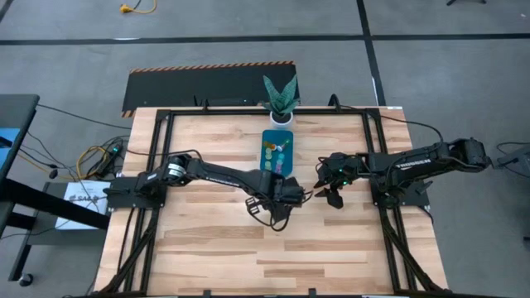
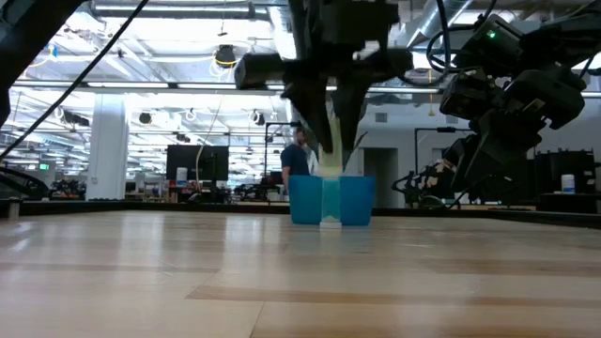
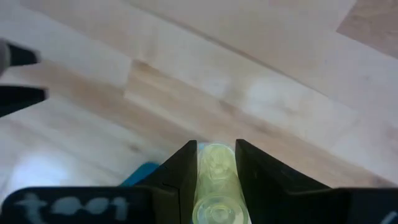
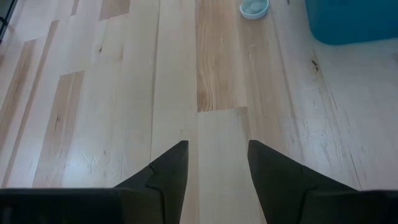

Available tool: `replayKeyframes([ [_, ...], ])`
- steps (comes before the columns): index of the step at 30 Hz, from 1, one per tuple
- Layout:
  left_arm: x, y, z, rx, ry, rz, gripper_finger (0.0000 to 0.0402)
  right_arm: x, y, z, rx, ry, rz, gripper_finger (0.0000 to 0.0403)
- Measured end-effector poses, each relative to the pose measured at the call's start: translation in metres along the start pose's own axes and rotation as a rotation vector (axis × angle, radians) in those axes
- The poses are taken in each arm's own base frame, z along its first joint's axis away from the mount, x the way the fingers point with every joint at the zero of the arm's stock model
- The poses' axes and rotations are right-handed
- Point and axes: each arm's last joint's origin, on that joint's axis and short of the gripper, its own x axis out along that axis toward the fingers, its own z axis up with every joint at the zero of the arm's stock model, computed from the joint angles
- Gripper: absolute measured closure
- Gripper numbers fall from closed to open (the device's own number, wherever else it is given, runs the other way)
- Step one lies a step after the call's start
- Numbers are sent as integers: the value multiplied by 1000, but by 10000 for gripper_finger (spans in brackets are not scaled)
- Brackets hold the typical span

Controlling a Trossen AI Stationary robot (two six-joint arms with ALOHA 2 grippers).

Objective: Pick and place pill bottles into a basket
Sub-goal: Put the yellow pill bottle into the blue bin

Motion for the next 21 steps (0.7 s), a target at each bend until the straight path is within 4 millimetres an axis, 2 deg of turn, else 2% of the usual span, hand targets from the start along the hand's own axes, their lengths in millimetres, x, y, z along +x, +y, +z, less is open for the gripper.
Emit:
replayKeyframes([
  [5, -25, 10, -5, -25, 43, 55, 308, 0, 0, 0, 0, 0, 0, 244],
  [11, -55, 29, -27, -85, 55, 126, 308, 0, 0, 0, 1, 1, 0, 244],
  [16, -66, 48, -59, -172, 48, 187, 308, 0, 0, -2, 5, 15, -1, 244],
  [21, -63, 65, -107, -291, 16, 159, 308, 0, 0, -2, 7, 24, -2, 244],
])
